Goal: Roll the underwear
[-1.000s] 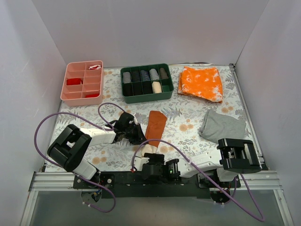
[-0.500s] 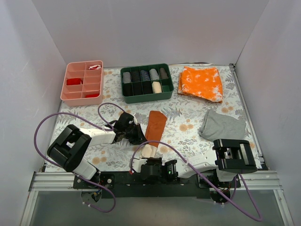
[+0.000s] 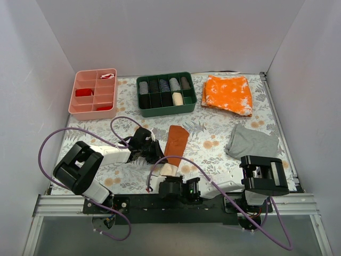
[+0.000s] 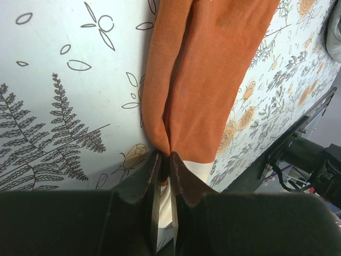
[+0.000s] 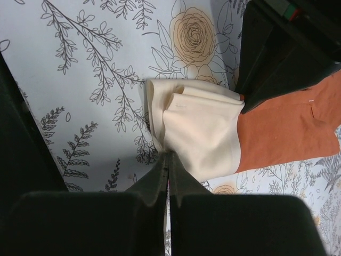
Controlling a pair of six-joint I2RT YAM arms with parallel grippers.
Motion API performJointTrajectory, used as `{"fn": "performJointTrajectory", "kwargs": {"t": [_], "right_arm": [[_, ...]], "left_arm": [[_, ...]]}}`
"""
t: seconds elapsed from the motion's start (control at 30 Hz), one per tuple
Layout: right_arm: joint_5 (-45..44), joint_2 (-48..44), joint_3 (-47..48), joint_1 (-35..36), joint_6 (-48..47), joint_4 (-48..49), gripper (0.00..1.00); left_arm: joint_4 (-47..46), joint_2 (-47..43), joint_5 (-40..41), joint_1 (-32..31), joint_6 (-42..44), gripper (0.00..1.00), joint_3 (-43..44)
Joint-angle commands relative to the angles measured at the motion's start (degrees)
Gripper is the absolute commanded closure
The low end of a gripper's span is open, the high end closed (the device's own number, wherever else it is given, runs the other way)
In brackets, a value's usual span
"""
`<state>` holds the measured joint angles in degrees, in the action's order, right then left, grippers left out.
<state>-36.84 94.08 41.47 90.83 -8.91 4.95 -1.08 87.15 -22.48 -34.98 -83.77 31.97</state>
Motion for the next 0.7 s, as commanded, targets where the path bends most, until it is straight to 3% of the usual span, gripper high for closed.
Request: {"fn": "performJointTrajectory", "kwargs": {"t": [0.0, 0.17, 0.37, 0.67], "right_arm": [[4.9, -1.2, 0.2, -2.2, 2.6, -1.2, 0.99], [8.5, -4.3, -0.5, -3.2, 4.4, -2.1, 0.99], [14.5, -8.8, -1.3, -4.3, 7.7, -2.5, 0.99], [20.6, -10.9, -2.6, -8.8, 12.0, 0.3, 0.99]], "left_arm": [[10.8, 2.1, 11.6, 0.8, 4.1, 0.93, -3.8], [11.5, -1.4, 13.8, 1.0, 3.2, 0.84, -4.0], [12.2, -4.7, 15.6, 1.2, 2.5, 0.63, -3.5], [14.3, -8.2, 19.3, 1.2, 0.4, 0.53, -4.1]]}}
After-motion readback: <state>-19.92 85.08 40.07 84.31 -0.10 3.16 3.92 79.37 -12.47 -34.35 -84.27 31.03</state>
